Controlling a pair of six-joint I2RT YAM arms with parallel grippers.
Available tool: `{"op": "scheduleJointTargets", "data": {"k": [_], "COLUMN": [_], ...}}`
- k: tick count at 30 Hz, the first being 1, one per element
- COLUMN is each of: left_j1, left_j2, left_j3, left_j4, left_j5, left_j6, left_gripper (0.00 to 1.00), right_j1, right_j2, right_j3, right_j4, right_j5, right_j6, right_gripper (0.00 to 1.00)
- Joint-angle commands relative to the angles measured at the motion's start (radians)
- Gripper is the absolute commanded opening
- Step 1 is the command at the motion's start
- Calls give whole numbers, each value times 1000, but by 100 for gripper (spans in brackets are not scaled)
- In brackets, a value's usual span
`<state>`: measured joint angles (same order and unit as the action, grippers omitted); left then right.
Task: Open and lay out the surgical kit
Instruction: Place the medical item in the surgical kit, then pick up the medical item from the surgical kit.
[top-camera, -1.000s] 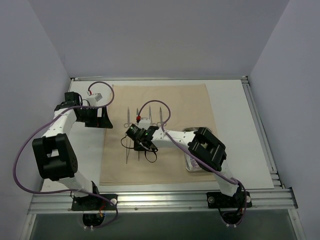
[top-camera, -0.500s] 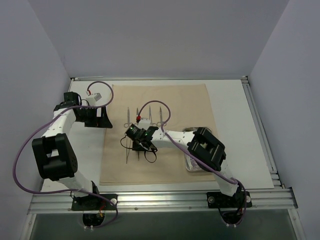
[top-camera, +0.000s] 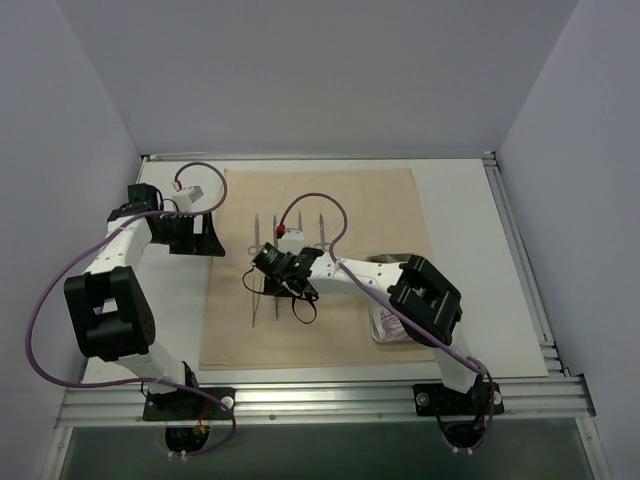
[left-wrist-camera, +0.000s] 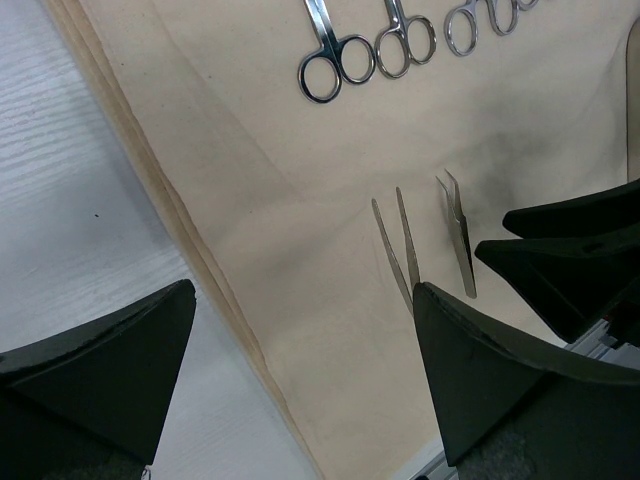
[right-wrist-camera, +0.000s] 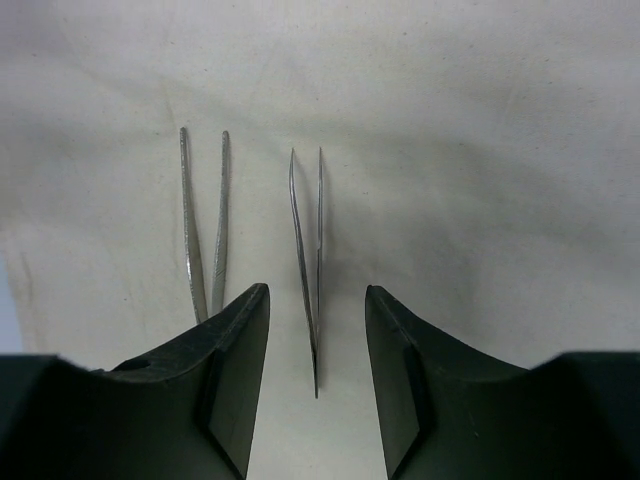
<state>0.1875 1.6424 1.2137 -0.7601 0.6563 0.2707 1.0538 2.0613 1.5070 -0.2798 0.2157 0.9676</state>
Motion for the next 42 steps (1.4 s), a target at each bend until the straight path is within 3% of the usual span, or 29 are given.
{"op": "scheduleJointTargets", "data": {"k": [1, 7, 16, 20, 24, 29, 34, 42], "left_j1": [9, 9, 9, 9, 9, 10, 10, 10], "left_j2": [-3, -3, 5, 8, 10, 0, 4, 25], "left_j3": [37, 43, 43, 46, 53, 44, 44, 41], "left_j4": [-10, -19, -18, -18, -21, -24, -24, -21], "left_j5": [31, 19, 11, 16, 14, -11, -15, -7], "left_j6": [15, 18, 15, 12, 9, 12, 10, 12], "left_gripper": [100, 100, 100, 100, 100, 100, 100, 100], "right_j1": [3, -37, -374, -367, -218, -51, -12, -12], "right_j2": [-102, -306, -815, -943, -833, -418, -146, 31], "right_j3": [22, -17, -537, -613, -601, -292, -85, 35], "right_j4": [-70, -220, -297, -178, 74, 64, 88, 76], "right_j5": [77, 195, 103, 61, 57, 83, -1, -79], "right_j6": [-7, -55, -32, -32, -49, -130, -204, -199], "right_gripper": [40, 39, 25, 19, 23, 30, 34, 33]}}
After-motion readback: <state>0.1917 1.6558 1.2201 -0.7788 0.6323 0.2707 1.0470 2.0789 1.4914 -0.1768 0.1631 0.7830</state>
